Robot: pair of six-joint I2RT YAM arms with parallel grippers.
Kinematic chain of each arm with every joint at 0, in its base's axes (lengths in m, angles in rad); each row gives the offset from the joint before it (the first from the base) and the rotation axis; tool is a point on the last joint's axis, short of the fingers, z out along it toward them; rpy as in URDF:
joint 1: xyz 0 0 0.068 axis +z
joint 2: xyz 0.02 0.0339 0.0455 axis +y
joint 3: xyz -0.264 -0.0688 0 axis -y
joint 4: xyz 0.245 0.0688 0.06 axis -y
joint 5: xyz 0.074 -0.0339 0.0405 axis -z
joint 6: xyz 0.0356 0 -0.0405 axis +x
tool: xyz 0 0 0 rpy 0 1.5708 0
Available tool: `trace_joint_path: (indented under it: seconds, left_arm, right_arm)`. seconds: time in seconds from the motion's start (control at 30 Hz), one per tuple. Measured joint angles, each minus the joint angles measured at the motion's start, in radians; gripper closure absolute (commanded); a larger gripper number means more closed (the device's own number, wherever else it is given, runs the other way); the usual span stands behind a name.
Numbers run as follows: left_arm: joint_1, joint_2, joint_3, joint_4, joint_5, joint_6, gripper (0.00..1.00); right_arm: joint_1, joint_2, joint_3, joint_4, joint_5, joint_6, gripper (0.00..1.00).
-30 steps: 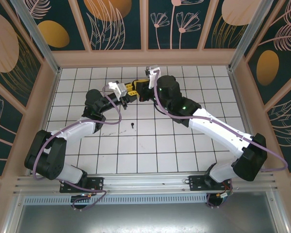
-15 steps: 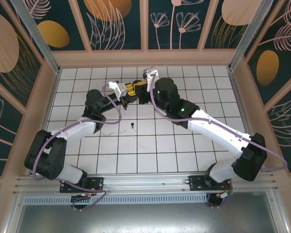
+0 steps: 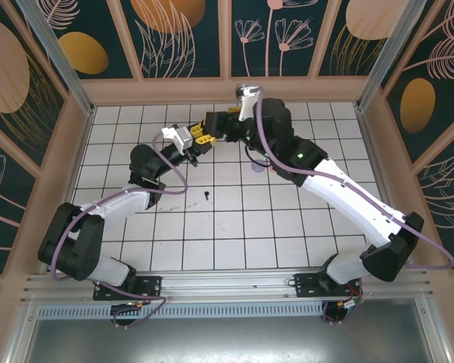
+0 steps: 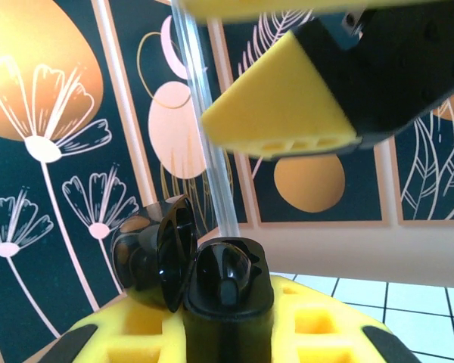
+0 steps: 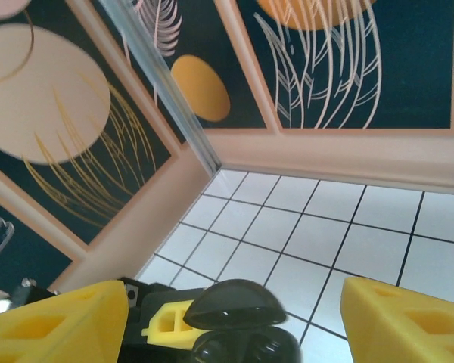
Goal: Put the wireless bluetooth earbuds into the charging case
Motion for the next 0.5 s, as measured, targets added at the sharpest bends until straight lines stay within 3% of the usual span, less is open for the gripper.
trace_joint_path:
  seconds: [0.17, 0.33, 0.5]
  left_arm:
    - [0.0, -0.002, -0.03, 0.024, -0.053, 0.0, 1.0]
    - [0.001, -0.025, -0.047, 0.023, -0.106, 0.001, 1.0]
    - [0.013, -0.06, -0.047, 0.014, -0.142, 0.001, 1.0]
  right_arm:
    - [-0.066, -0.09, -0.011, -0.053, -0.003, 0.071, 0.25]
    - [-0.113, -0.179, -0.126, -0.09, 0.001, 0.132, 0.28]
    - [-0.124, -0.095, -0.277, -0.124, -0.031, 0.183, 0.36]
